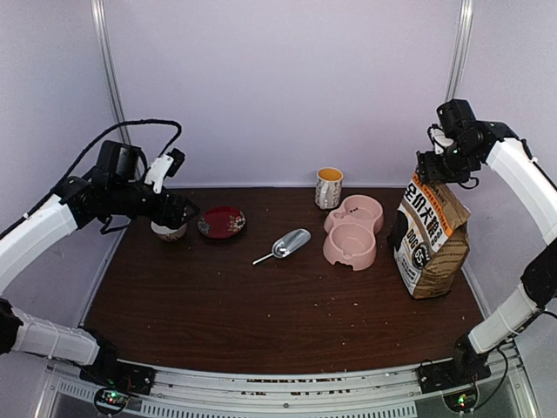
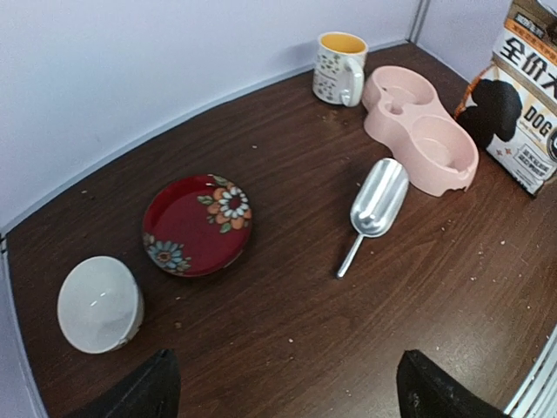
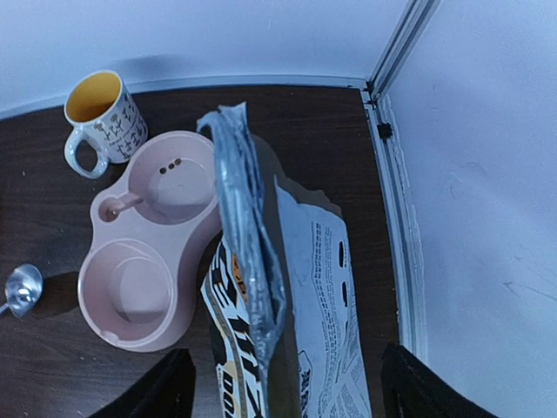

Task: Serve the pet food
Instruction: Pick up the spatula from the center of the board.

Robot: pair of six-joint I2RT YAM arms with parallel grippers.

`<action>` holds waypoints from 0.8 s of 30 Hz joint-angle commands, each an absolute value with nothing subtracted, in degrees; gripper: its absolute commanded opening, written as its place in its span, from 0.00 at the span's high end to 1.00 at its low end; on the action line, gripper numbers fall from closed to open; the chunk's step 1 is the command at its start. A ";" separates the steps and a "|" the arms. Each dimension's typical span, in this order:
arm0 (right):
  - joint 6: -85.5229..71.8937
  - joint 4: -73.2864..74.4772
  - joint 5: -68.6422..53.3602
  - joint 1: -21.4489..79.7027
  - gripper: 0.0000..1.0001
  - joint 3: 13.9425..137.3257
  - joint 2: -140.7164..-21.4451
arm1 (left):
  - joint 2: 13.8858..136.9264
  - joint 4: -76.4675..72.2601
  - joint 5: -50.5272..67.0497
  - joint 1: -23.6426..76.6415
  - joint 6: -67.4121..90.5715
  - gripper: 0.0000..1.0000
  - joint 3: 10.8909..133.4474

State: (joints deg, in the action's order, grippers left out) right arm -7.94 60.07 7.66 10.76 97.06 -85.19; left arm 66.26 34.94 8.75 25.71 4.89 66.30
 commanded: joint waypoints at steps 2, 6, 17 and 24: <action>-8.61 58.89 8.14 10.28 0.37 93.90 -84.74 | 73.32 28.12 5.51 34.29 2.73 0.10 69.06; -8.04 57.94 8.67 10.28 0.50 91.67 -83.25 | 81.60 24.62 8.40 35.93 -1.11 0.09 72.11; -9.17 52.23 7.80 10.37 0.76 83.39 -78.32 | 102.61 16.58 17.62 36.45 -7.36 0.11 80.64; -9.49 49.47 8.07 10.37 0.81 80.92 -75.97 | 108.19 10.15 22.43 37.13 -9.98 0.15 79.03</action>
